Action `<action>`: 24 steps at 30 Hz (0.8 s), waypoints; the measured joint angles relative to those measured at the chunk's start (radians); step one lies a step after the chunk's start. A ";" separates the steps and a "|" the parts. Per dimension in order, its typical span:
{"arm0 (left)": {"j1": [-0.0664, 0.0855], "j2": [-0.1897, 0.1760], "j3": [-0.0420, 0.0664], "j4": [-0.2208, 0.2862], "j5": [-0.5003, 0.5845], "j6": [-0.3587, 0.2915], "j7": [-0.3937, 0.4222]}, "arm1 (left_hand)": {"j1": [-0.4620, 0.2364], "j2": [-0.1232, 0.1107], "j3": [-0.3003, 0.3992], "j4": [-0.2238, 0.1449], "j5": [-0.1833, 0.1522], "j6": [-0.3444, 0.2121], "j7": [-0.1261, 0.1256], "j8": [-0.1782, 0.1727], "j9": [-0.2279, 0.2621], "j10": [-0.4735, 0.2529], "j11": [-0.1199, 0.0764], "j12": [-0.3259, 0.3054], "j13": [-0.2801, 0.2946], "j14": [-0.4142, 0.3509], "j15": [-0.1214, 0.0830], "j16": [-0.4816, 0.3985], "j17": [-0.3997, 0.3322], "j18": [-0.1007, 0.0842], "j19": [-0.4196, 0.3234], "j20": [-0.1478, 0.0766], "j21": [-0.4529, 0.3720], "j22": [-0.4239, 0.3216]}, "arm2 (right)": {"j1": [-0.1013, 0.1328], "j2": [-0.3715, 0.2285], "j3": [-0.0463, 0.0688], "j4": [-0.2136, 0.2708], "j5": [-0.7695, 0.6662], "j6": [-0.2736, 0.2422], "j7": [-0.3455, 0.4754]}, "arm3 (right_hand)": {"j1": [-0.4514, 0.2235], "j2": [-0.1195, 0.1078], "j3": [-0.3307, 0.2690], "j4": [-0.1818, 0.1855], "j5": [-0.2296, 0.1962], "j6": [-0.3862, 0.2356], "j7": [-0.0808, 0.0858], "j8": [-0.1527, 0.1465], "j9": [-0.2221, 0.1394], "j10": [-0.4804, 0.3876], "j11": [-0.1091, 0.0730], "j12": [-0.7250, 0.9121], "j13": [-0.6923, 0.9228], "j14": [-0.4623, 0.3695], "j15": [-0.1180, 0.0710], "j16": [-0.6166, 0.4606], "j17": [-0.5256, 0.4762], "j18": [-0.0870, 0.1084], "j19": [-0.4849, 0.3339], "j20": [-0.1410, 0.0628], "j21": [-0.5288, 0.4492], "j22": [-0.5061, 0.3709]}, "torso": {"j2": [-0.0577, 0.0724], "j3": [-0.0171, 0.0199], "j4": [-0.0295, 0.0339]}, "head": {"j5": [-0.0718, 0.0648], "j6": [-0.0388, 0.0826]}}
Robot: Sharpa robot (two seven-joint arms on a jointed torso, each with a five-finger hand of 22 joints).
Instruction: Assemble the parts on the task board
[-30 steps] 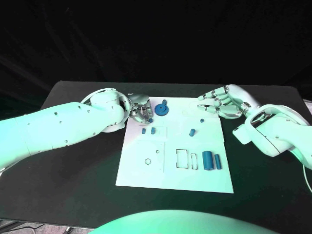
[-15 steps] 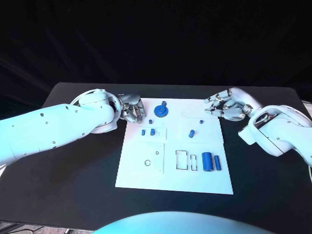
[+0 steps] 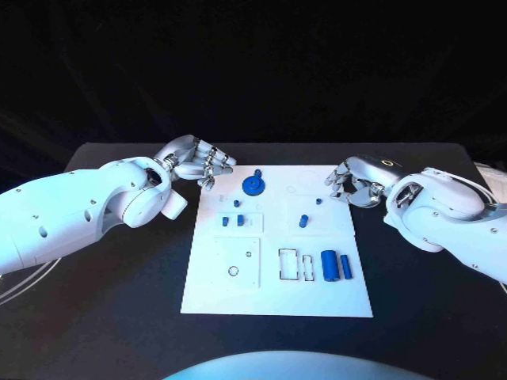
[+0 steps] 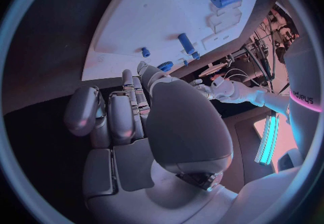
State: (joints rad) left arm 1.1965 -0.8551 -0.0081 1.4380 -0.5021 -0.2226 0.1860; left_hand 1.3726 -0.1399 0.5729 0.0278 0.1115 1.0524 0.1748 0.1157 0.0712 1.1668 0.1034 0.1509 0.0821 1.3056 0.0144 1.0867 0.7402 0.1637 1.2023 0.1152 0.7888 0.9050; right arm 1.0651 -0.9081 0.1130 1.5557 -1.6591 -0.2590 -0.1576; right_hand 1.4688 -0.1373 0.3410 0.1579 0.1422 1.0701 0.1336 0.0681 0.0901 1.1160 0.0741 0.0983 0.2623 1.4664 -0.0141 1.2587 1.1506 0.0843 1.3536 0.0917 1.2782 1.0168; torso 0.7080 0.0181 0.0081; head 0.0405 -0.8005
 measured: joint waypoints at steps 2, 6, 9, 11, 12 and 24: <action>-0.001 -0.003 -0.003 0.012 0.133 -0.014 0.050 | -0.014 0.004 -0.024 0.008 0.000 0.000 0.000 0.004 0.000 0.000 0.000 0.008 0.002 -0.007 0.001 -0.007 -0.014 0.000 -0.006 0.003 -0.025 -0.019 | 0.000 0.008 0.000 -0.005 -0.042 0.014 -0.014 | 0.000 0.000 0.008 -0.002 -0.003 0.000 0.000 0.000 0.000 0.000 0.000 -0.006 -0.015 0.000 0.000 0.000 -0.003 0.000 0.000 0.000 -0.001 -0.002 | 0.000 -0.0004 0.0000 | -0.002 0.001; -0.003 -0.013 -0.006 0.034 0.354 -0.031 0.122 | -0.022 0.010 -0.052 0.016 0.000 0.000 0.000 0.004 0.000 0.000 0.000 0.016 0.005 -0.014 -0.001 -0.014 -0.032 0.000 -0.013 0.003 -0.057 -0.045 | 0.000 0.024 -0.005 -0.014 -0.105 0.043 -0.035 | -0.004 -0.004 0.024 -0.002 -0.012 0.000 0.000 0.000 -0.001 0.004 -0.003 -0.014 -0.040 0.000 0.000 -0.005 -0.007 0.000 0.000 0.000 -0.005 -0.005 | 0.001 -0.0004 -0.0001 | -0.008 0.003; -0.004 -0.018 -0.007 0.048 0.463 -0.038 0.156 | -0.031 0.008 -0.071 0.022 0.000 -0.002 -0.002 0.004 0.000 -0.004 -0.004 0.020 0.006 -0.023 0.001 -0.022 -0.046 0.000 -0.020 0.003 -0.079 -0.061 | 0.000 0.037 -0.009 -0.020 -0.134 0.064 -0.046 | -0.008 -0.008 0.030 -0.002 -0.015 0.003 -0.003 0.000 -0.001 0.004 -0.003 -0.018 -0.054 0.000 0.000 -0.006 -0.010 0.000 0.000 0.000 -0.005 -0.007 | 0.001 -0.0004 0.0005 | -0.011 0.004; -0.005 -0.021 -0.007 0.056 0.516 -0.040 0.170 | -0.031 0.008 -0.077 0.022 0.000 -0.004 -0.004 0.006 0.000 -0.004 -0.004 0.023 0.006 -0.023 0.001 -0.022 -0.052 0.000 -0.020 0.003 -0.086 -0.067 | 0.000 0.046 -0.012 -0.025 -0.147 0.076 -0.051 | -0.008 -0.008 0.032 -0.002 -0.017 0.003 -0.003 0.000 -0.001 0.004 -0.003 -0.020 -0.058 0.000 0.000 -0.007 -0.012 0.000 0.000 0.000 -0.005 -0.007 | 0.001 -0.0001 0.0009 | -0.011 0.004; -0.005 -0.021 -0.008 0.058 0.533 -0.041 0.175 | -0.031 0.008 -0.080 0.023 0.000 -0.004 -0.004 0.007 -0.001 -0.004 -0.004 0.023 0.006 -0.023 0.001 -0.027 -0.054 0.000 -0.020 0.003 -0.088 -0.070 | 0.000 0.049 -0.013 -0.027 -0.151 0.081 -0.052 | -0.008 -0.008 0.032 -0.002 -0.017 0.003 -0.003 0.000 -0.001 0.004 -0.003 -0.020 -0.061 0.000 0.000 -0.010 -0.013 0.000 0.000 0.000 -0.005 -0.007 | 0.001 0.0001 0.0010 | -0.011 0.004; -0.006 -0.024 -0.008 0.070 0.631 -0.043 0.205 | -0.031 0.008 -0.091 0.018 0.000 -0.008 0.000 0.007 -0.001 -0.007 -0.007 0.027 0.007 -0.032 0.000 -0.033 -0.071 0.000 -0.020 0.003 -0.094 -0.077 | -0.001 0.076 -0.018 -0.025 -0.175 0.128 -0.055 | -0.008 -0.008 0.049 -0.008 -0.017 0.007 -0.006 0.000 -0.001 0.011 -0.011 -0.020 -0.082 0.000 -0.008 -0.014 -0.018 0.016 0.004 -0.004 -0.010 -0.011 | 0.001 0.0010 0.0006 | -0.005 -0.001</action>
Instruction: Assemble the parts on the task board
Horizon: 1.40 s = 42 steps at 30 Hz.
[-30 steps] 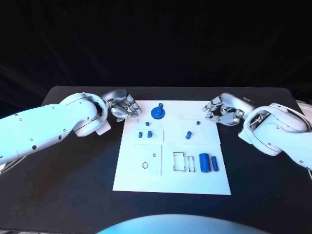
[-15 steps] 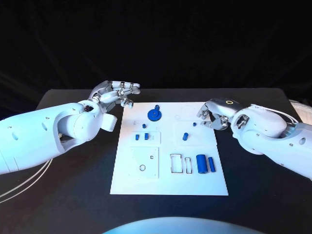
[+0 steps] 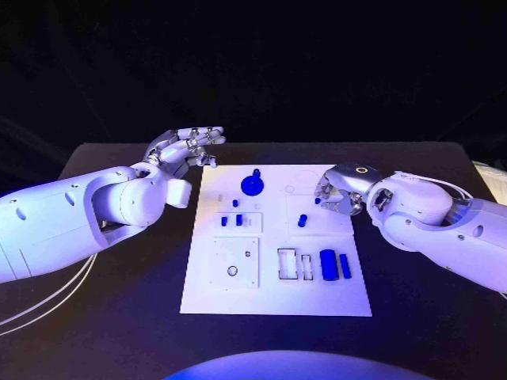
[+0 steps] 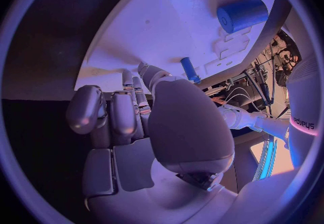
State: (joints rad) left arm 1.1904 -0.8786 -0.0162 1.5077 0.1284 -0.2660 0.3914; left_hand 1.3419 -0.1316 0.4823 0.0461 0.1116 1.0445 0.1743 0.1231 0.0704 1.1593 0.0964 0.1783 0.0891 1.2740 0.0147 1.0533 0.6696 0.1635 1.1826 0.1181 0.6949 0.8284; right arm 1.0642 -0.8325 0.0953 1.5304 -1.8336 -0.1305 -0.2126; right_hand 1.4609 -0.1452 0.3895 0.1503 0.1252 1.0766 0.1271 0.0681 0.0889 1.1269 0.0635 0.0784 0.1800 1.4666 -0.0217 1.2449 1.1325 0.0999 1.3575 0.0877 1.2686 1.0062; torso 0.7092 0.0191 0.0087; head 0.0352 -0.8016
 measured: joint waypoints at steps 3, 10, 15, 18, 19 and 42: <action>0.000 0.000 0.000 0.000 0.008 0.000 0.002 | 0.000 0.000 -0.001 -0.001 0.000 0.000 0.000 0.000 0.000 -0.002 0.002 0.001 0.000 0.000 0.000 0.000 -0.002 0.000 0.000 0.000 -0.005 -0.002 | 0.000 0.005 0.000 0.002 -0.001 0.005 0.001 | 0.000 0.000 0.000 0.000 0.000 0.002 -0.002 0.000 0.000 0.000 0.000 0.000 -0.001 0.000 0.000 0.000 0.000 0.000 0.000 0.000 0.000 0.000 | 0.000 0.0005 -0.0007 | 0.001 0.000; 0.000 0.002 0.000 0.000 0.018 0.000 0.003 | 0.000 0.000 -0.008 -0.002 0.000 0.000 0.000 0.000 0.000 -0.003 0.003 0.004 0.001 -0.004 0.003 -0.005 -0.009 0.000 0.000 0.000 -0.006 -0.004 | 0.001 0.018 0.000 -0.003 -0.003 0.010 0.002 | 0.000 0.000 0.009 -0.005 0.000 0.005 -0.005 0.000 0.000 0.006 0.002 -0.003 -0.009 0.000 0.000 0.000 -0.002 0.000 -0.004 -0.004 0.000 -0.001 | 0.000 0.0005 -0.0001 | 0.001 -0.003; 0.000 0.002 0.000 0.000 0.021 0.000 0.003 | 0.000 0.000 -0.011 -0.005 0.000 0.000 0.000 0.000 0.000 -0.004 0.003 0.004 0.001 -0.007 0.000 -0.005 -0.012 0.000 0.000 0.000 -0.012 -0.006 | 0.001 0.026 -0.001 -0.006 -0.003 0.011 0.003 | 0.000 0.000 0.021 -0.010 0.000 0.012 -0.005 0.000 0.000 0.017 0.001 -0.003 -0.021 0.000 0.000 0.000 -0.002 0.000 -0.004 -0.004 0.000 -0.001 | 0.000 0.0010 -0.0001 | 0.002 -0.004; 0.000 0.003 0.000 -0.001 0.022 0.000 0.002 | 0.000 0.000 -0.011 -0.005 0.000 0.000 0.000 0.000 0.000 -0.004 0.003 0.007 0.001 -0.007 0.000 -0.005 -0.014 0.000 0.000 0.000 -0.012 -0.007 | 0.002 0.028 -0.001 -0.009 -0.004 0.011 0.004 | 0.003 0.014 0.035 -0.024 -0.004 0.037 -0.008 0.005 0.006 0.044 -0.003 -0.004 -0.029 0.000 0.000 0.000 0.003 0.000 0.000 -0.008 0.000 0.004 | 0.000 0.0009 -0.0001 | 0.003 -0.005; 0.000 0.003 0.000 -0.001 0.022 0.001 0.002 | 0.000 0.000 -0.011 -0.005 0.000 0.000 0.000 0.000 0.000 -0.004 0.003 0.007 0.001 -0.007 0.000 -0.005 -0.014 0.000 0.000 0.000 -0.012 -0.007 | 0.002 0.029 -0.001 -0.010 -0.005 0.011 0.004 | 0.006 0.018 0.040 -0.029 -0.010 0.043 -0.009 0.009 0.008 0.052 -0.004 -0.004 -0.031 0.000 0.000 0.000 0.005 0.000 0.001 -0.009 0.000 0.007 | 0.000 0.0009 -0.0001 | 0.003 -0.005; 0.000 0.005 0.000 -0.002 0.023 0.002 -0.010 | 0.005 0.005 -0.020 -0.015 0.000 -0.007 0.000 0.000 -0.001 -0.014 0.007 0.011 0.001 -0.010 0.004 -0.009 -0.021 0.000 0.000 0.000 -0.020 -0.012 | -0.010 0.025 -0.005 0.016 -0.075 -0.006 -0.026 | 0.016 0.046 0.122 -0.108 -0.047 0.099 -0.013 0.028 0.031 0.102 0.020 -0.006 -0.049 0.000 -0.007 0.006 0.006 0.000 0.009 -0.016 0.013 0.035 | -0.001 0.0005 -0.0012 | -0.002 -0.012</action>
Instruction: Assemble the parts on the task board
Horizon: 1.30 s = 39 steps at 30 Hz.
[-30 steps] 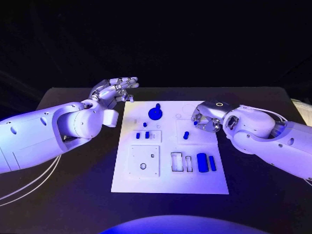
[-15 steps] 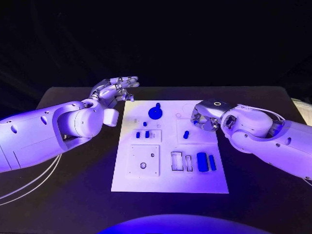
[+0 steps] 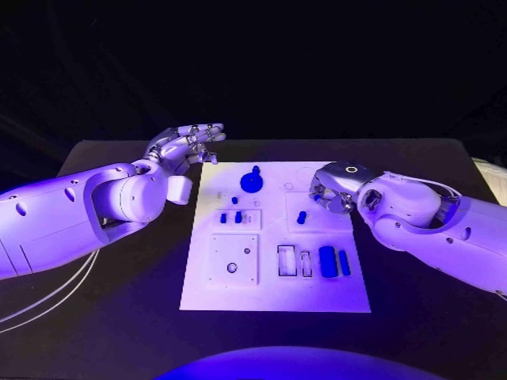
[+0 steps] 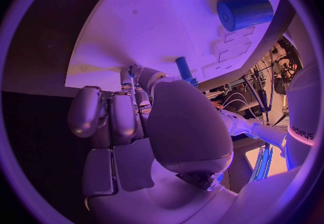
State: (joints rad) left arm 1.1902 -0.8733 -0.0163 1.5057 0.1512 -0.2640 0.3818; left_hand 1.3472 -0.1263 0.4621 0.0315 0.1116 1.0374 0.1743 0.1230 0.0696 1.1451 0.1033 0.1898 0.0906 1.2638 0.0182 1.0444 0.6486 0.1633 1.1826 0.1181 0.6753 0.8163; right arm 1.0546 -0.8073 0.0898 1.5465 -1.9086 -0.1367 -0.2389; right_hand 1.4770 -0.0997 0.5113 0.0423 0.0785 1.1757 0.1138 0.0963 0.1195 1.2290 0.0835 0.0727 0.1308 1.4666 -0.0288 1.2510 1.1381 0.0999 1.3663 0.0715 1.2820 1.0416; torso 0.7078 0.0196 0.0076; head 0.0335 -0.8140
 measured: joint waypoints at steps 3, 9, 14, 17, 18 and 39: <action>0.000 0.000 0.000 0.000 0.000 0.000 -0.002 | 0.000 0.000 0.000 0.000 0.000 0.000 0.000 0.000 0.000 0.000 0.000 0.000 0.000 0.000 0.000 0.000 0.000 0.000 0.000 0.000 0.000 0.000 | -0.003 -0.011 0.001 0.016 -0.003 -0.009 -0.006 | 0.000 0.000 0.008 -0.005 -0.002 0.000 0.000 0.000 0.001 0.003 0.003 -0.001 0.000 0.000 0.000 0.000 -0.001 0.000 0.000 0.000 0.004 0.002 | 0.000 0.0002 0.0000 | 0.000 0.000; 0.000 0.001 0.000 -0.001 -0.001 0.001 -0.004 | 0.000 0.000 0.000 0.000 0.000 -0.004 0.004 0.000 0.000 0.000 0.000 0.000 0.000 0.000 0.000 0.000 -0.002 0.000 0.000 0.000 0.000 -0.001 | -0.002 -0.039 0.019 0.054 0.001 -0.028 -0.013 | -0.006 0.006 0.011 -0.008 -0.012 0.000 0.000 0.000 0.002 0.003 0.003 -0.002 -0.001 0.000 0.000 0.000 -0.001 0.000 0.002 0.002 0.004 0.004 | 0.000 0.0001 -0.0012 | 0.001 0.000; 0.000 0.001 0.000 0.000 -0.001 0.001 -0.006 | 0.000 0.000 -0.004 -0.004 0.000 -0.004 0.004 0.000 -0.001 -0.005 -0.002 0.000 0.000 0.000 0.000 0.000 -0.004 0.000 0.000 0.000 -0.002 -0.003 | 0.001 -0.064 0.029 0.098 0.018 -0.039 -0.020 | -0.010 0.009 0.015 -0.012 -0.015 0.004 0.004 0.000 0.003 0.007 0.007 -0.005 -0.005 0.000 0.000 0.000 -0.001 0.000 0.004 0.004 0.004 0.006 | 0.000 0.0000 -0.0013 | 0.000 -0.002; 0.000 0.001 0.000 0.000 -0.001 0.002 -0.006 | 0.000 0.000 -0.004 -0.004 0.000 -0.004 0.004 0.000 -0.001 -0.007 0.000 0.000 0.000 0.000 0.000 0.000 -0.004 0.000 0.000 0.000 -0.005 -0.003 | 0.001 -0.069 0.031 0.131 0.030 -0.046 -0.022 | -0.013 0.006 0.019 -0.016 -0.016 0.004 0.004 -0.004 0.005 0.007 0.007 -0.008 -0.005 0.000 0.000 0.000 -0.001 0.000 0.004 0.004 0.004 0.006 | 0.000 -0.0001 -0.0013 | 0.003 -0.003; 0.000 0.001 0.000 0.000 -0.001 0.002 -0.007 | 0.000 0.000 -0.005 -0.003 0.000 -0.004 0.004 0.000 -0.001 -0.007 0.000 0.000 0.000 0.000 0.000 0.000 -0.005 0.000 0.000 0.000 -0.005 -0.003 | 0.001 -0.069 0.032 0.141 0.034 -0.048 -0.023 | -0.013 0.006 0.019 -0.017 -0.016 0.004 0.004 -0.004 0.005 0.007 0.007 -0.008 -0.005 0.000 0.000 0.000 -0.001 0.000 0.004 0.004 0.004 0.007 | 0.001 -0.0001 -0.0013 | 0.004 -0.004; 0.000 0.013 0.000 0.003 -0.001 0.011 -0.011 | 0.000 0.000 -0.010 -0.004 0.000 -0.007 0.007 0.000 -0.001 -0.007 0.000 0.000 0.000 -0.007 0.000 -0.004 -0.010 0.000 0.000 0.000 -0.005 -0.005 | -0.078 0.091 0.007 0.225 0.090 -0.072 0.002 | -0.021 -0.002 0.044 -0.035 -0.014 0.004 0.004 -0.009 0.006 0.007 0.007 -0.013 -0.012 0.000 0.000 0.000 -0.001 0.000 0.004 0.004 0.008 0.007 | 0.000 -0.0025 0.0011 | 0.076 -0.033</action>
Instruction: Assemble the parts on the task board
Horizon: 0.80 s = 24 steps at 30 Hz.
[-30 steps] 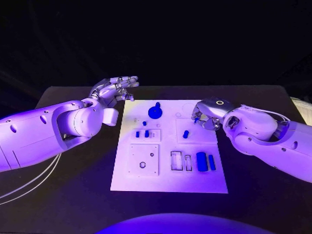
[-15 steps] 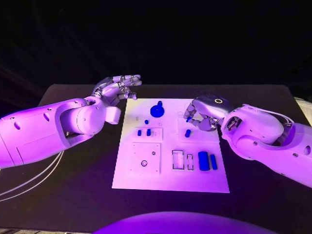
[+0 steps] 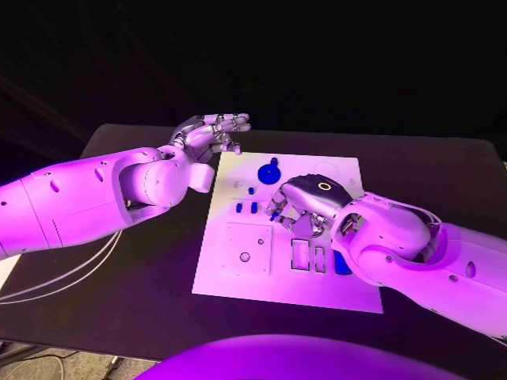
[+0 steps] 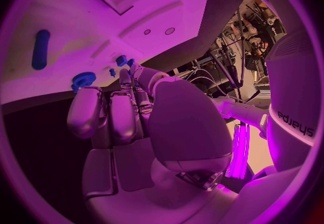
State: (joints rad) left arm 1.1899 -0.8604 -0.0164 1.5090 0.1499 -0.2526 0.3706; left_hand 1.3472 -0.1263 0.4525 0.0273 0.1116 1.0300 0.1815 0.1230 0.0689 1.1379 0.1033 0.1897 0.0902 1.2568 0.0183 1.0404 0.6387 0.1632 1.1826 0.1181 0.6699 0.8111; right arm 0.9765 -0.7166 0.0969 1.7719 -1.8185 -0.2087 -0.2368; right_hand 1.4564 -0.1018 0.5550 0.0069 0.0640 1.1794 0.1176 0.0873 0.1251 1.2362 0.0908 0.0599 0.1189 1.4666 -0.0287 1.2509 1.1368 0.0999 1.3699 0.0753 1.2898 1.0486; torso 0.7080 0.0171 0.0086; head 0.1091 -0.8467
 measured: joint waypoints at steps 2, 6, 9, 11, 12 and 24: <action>0.000 0.001 0.000 0.001 0.000 0.001 0.000 | 0.000 0.000 0.000 0.000 0.000 0.000 0.000 0.000 0.000 0.000 0.000 0.000 0.000 0.000 0.000 0.000 0.000 0.000 0.000 0.000 0.000 0.000 | -0.012 0.014 -0.004 -0.016 0.000 0.003 0.004 | 0.000 0.000 0.000 0.000 0.000 0.000 0.000 0.000 0.000 0.000 0.000 0.000 0.000 0.000 0.000 0.000 0.000 0.000 0.000 0.000 0.000 0.000 | 0.000 -0.0001 0.0002 | 0.005 -0.004; 0.000 0.001 0.000 0.005 0.000 0.004 -0.001 | 0.000 0.000 0.000 0.000 0.000 0.000 0.000 0.000 0.000 0.000 0.000 0.000 0.000 0.000 0.000 0.000 -0.002 0.000 0.000 0.000 0.000 0.000 | -0.029 0.033 -0.009 -0.038 0.000 0.011 0.010 | -0.003 -0.003 0.002 -0.002 0.000 0.000 0.000 0.000 0.000 0.000 0.000 0.000 0.000 0.000 0.000 0.000 -0.001 0.000 0.000 0.000 0.000 -0.001 | 0.000 -0.0001 0.0005 | 0.013 -0.010; 0.000 0.002 0.000 0.007 -0.001 0.005 -0.002 | 0.000 0.000 0.000 0.000 0.000 0.000 0.000 0.000 0.000 0.000 0.000 0.000 0.000 0.000 0.000 0.000 -0.002 0.000 0.000 0.000 0.000 0.000 | -0.035 0.042 -0.010 -0.047 0.000 0.017 0.014 | -0.003 -0.003 0.003 -0.003 0.000 0.000 0.000 0.000 0.000 0.000 0.000 0.000 0.000 0.000 0.000 0.000 -0.002 0.000 0.000 0.000 0.000 -0.001 | 0.000 -0.0001 0.0002 | 0.017 -0.012; 0.000 0.002 0.000 0.007 -0.001 0.006 -0.002 | 0.000 0.000 0.000 0.000 0.000 0.000 0.000 0.000 0.000 0.000 0.000 0.000 0.000 0.000 0.000 0.000 -0.002 0.000 0.000 0.000 0.000 0.000 | -0.038 0.047 -0.012 -0.050 0.000 0.022 0.016 | -0.005 -0.005 0.003 -0.003 0.000 0.000 0.000 0.000 0.000 0.000 0.000 0.000 0.000 0.000 0.000 0.000 -0.002 0.000 0.000 0.000 0.000 -0.001 | 0.000 0.0000 -0.0002 | 0.019 -0.013; 0.000 0.002 0.000 0.007 -0.001 0.006 -0.003 | 0.000 0.000 0.000 0.000 0.000 0.000 0.000 0.000 0.000 0.000 0.000 0.000 0.000 0.000 0.000 0.000 -0.002 0.000 0.000 0.000 0.000 0.000 | -0.039 0.048 -0.012 -0.051 0.000 0.025 0.016 | -0.005 -0.005 0.003 -0.003 0.000 0.000 0.000 -0.003 0.000 0.000 0.000 0.000 0.000 0.000 0.000 0.000 -0.002 0.000 0.000 0.000 0.000 -0.001 | 0.000 0.0000 -0.0005 | 0.020 -0.014; 0.000 0.007 0.000 0.006 -0.002 0.010 -0.005 | 0.000 0.000 0.000 0.000 0.000 -0.003 -0.003 0.000 0.000 -0.004 0.004 0.004 0.000 0.000 0.000 0.000 -0.004 0.000 0.000 0.000 -0.002 -0.001 | -0.050 0.066 -0.018 -0.062 0.000 0.049 0.023 | -0.006 -0.006 0.003 -0.003 0.000 0.000 0.000 -0.005 -0.001 0.000 0.000 0.000 0.001 0.000 0.000 0.000 -0.002 0.000 0.000 0.000 0.000 -0.001 | 0.000 0.0017 -0.0013 | 0.024 -0.019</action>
State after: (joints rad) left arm 1.1899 -0.8533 -0.0164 1.5147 0.1474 -0.2428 0.3652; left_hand 1.3472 -0.1264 0.4525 0.0273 0.1116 1.0267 0.1781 0.1230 0.0688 1.1344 0.1068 0.1938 0.0900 1.2570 0.0184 1.0404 0.6351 0.1631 1.1826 0.1181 0.6677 0.8098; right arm 0.9263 -0.6508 0.0788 1.7103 -1.8188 -0.1594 -0.2136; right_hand 1.4504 -0.1081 0.5577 0.0040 0.0639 1.1792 0.1175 0.0825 0.1241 1.2361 0.0906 0.0596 0.1202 1.4666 -0.0286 1.2508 1.1350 0.0999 1.3698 0.0753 1.2898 1.0475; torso 0.7081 0.0188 0.0073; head 0.1329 -0.8660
